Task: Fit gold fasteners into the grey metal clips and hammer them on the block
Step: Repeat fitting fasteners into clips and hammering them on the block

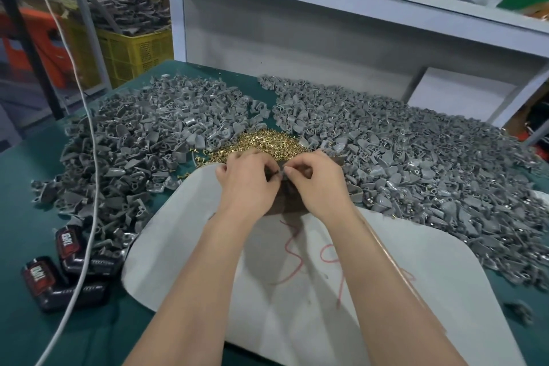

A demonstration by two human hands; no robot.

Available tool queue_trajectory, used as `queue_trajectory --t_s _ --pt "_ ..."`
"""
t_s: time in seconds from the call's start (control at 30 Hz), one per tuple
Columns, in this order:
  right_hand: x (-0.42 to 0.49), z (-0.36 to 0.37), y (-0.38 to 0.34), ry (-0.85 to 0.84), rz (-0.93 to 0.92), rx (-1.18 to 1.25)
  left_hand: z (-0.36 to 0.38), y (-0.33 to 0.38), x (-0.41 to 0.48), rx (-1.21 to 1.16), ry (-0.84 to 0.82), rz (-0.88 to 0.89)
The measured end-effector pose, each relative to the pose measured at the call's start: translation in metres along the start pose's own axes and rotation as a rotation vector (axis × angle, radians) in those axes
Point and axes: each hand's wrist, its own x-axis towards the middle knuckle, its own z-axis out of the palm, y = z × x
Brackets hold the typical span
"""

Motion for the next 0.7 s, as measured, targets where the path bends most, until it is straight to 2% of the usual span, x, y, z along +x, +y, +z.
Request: queue_trajectory --t_s 0.3,0.7 --pt "0.0 0.003 0.002 0.017 0.036 -0.007 0.001 -0.001 -0.001 0.0 0.018 0.013" --pt "0.005 -0.009 -0.026 -0.129 0.038 -0.27 0.003 -0.001 0.001 -0.014 0.038 0.029"
